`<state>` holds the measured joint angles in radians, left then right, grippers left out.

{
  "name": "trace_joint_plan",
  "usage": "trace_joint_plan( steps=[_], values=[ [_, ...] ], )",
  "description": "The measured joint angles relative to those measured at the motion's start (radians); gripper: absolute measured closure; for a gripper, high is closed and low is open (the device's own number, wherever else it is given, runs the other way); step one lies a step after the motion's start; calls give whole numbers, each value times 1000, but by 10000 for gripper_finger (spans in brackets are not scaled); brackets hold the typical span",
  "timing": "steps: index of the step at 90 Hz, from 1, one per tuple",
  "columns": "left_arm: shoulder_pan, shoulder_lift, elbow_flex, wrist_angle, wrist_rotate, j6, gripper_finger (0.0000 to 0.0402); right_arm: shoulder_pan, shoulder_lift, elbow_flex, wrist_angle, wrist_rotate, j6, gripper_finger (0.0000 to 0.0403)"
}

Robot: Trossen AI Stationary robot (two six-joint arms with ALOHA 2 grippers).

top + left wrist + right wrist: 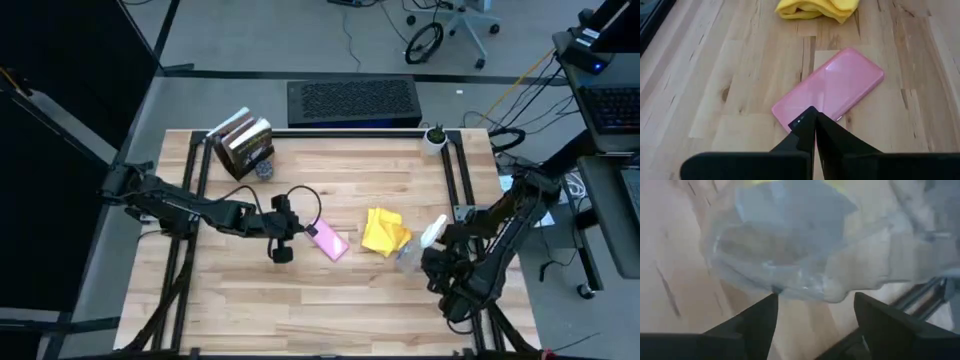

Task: Apply microfiber cloth
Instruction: Spray the back of the pink cellphone using the spray bottle

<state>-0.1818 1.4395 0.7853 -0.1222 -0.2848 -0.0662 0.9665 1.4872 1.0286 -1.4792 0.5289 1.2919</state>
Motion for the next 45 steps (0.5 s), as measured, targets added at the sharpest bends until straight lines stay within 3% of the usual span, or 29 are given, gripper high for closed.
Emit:
trace_joint_plan(
  steps=[21,34,45],
  values=[
    [0,0,0,0,0,-1,402,-21,0,0,54,146,-119,161],
    [-4,0,0,38,0,-5,402,-25,0,0,77,122,-106,161],
    [-6,8,0,214,5,5,402,-16,0,0,95,101,-102,161]
  ],
)
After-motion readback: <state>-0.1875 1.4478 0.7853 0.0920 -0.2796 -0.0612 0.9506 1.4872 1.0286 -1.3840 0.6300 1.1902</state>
